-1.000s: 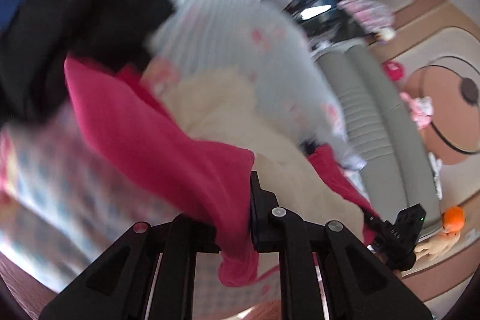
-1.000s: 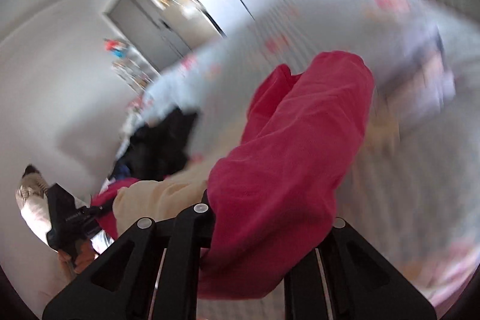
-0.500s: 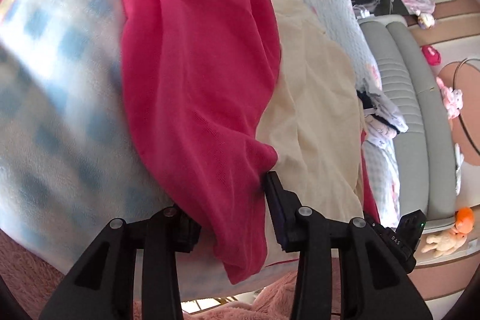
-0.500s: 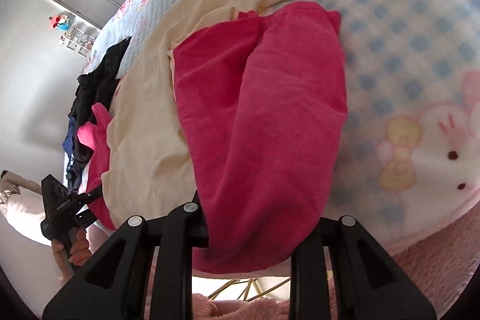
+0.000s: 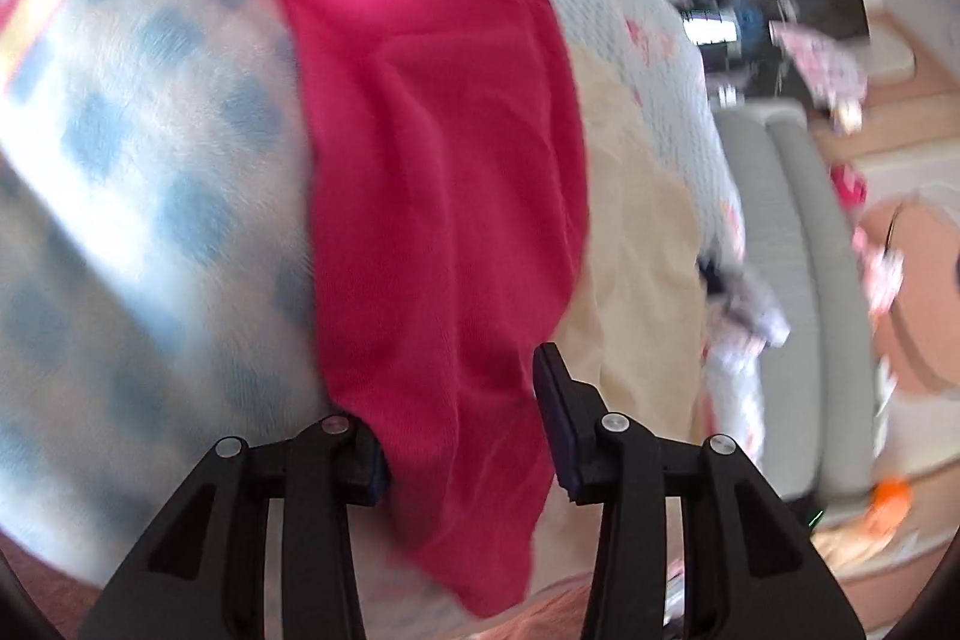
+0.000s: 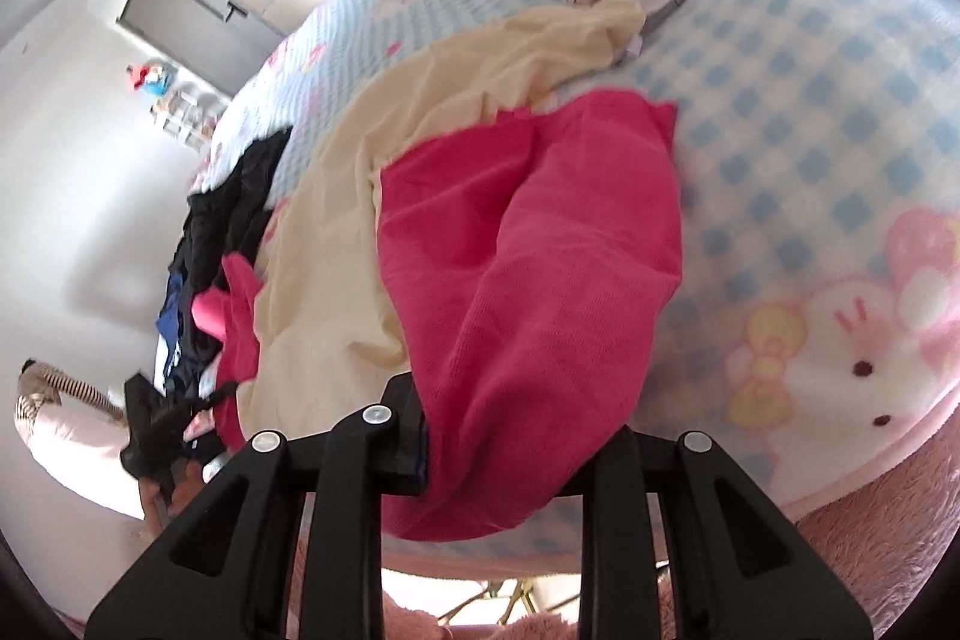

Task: Fold clothes

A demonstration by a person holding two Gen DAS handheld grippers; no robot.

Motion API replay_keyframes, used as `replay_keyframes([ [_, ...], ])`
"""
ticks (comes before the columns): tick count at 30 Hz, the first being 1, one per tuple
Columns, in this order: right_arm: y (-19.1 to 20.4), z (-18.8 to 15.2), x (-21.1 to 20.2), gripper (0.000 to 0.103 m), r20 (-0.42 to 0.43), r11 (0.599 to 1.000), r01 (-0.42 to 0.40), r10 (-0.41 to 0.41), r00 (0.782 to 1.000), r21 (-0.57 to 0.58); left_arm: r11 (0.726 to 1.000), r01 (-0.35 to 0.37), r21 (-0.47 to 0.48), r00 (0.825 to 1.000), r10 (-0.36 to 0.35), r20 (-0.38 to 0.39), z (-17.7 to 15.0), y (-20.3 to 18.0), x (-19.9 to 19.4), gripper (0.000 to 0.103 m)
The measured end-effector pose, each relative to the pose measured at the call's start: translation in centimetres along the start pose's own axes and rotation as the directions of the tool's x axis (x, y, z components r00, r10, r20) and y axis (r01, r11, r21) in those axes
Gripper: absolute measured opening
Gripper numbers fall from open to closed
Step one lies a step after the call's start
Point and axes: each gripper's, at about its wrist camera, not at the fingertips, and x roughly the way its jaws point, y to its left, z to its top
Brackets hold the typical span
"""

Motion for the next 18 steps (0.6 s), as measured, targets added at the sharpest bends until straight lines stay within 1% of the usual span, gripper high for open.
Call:
replay_keyframes([
  [1, 0.0, -0.1, 0.2, 0.031, -0.032, 1.000, -0.020, 0.019, 0.999, -0.011, 0.999, 0.020, -0.033, 1.000, -0.019, 0.010, 0.1, 0.5, 0.0, 0.043],
  [2, 0.1, -0.2, 0.4, 0.031, -0.064, 0.999, -0.041, 0.040, 0.997, -0.023, 0.997, 0.039, -0.065, 0.999, -0.038, 0.020, 0.2, 1.0, -0.1, 0.043],
  [3, 0.2, -0.2, 0.4, 0.031, -0.074, 0.999, -0.037, 0.034, 0.997, -0.036, 0.997, 0.041, -0.063, 0.999, -0.039, 0.025, 0.2, 0.9, 0.0, 0.043],
  [5, 0.2, -0.1, 0.0, 0.031, -0.057, 0.998, 0.009, -0.013, 0.998, -0.062, 0.999, 0.018, -0.026, 0.999, -0.017, 0.028, 0.1, -0.1, 0.5, 0.043],
  [6, 0.0, 0.0, -0.4, 0.031, -0.047, 0.998, 0.014, -0.016, 0.999, -0.062, 1.000, 0.006, -0.008, 1.000, -0.006, 0.030, 0.1, -0.6, 0.7, 0.043],
  [8, -0.8, 0.4, -1.0, 0.034, -0.020, 1.000, -0.001, 0.001, 1.000, -0.025, 1.000, 0.002, -0.002, 0.999, -0.002, 0.035, 0.1, -1.1, 0.4, 0.043],
  [10, -1.4, 0.7, -1.3, 0.035, 0.005, 1.000, 0.005, -0.005, 1.000, 0.007, 1.000, 0.000, 0.003, 0.999, 0.000, 0.049, -0.1, -2.0, 0.0, 0.043],
  [12, -1.6, 1.0, -1.5, 0.035, 0.038, 0.999, 0.022, -0.023, 0.999, 0.030, 0.998, -0.025, 0.051, 0.996, 0.021, 0.089, -0.3, -2.9, -1.4, 0.043],
  [14, -1.5, 1.1, -2.0, 0.035, 0.079, 0.999, 0.020, -0.023, 0.997, 0.042, 0.991, -0.092, 0.095, 0.987, 0.078, 0.142, -0.3, -3.5, -2.9, 0.043],
  [16, -1.5, 1.3, -2.3, 0.035, 0.119, 0.998, 0.015, -0.021, 0.993, 0.053, 0.986, -0.139, 0.089, 0.981, 0.125, 0.152, 0.4, -2.8, -3.6, 0.043],
  [18, -1.6, 1.6, -2.3, 0.035, 0.145, 0.998, 0.017, -0.027, 0.989, 0.068, 0.987, -0.155, 0.047, 0.979, 0.147, 0.145, 1.0, -1.6, -3.6, 0.043],
])
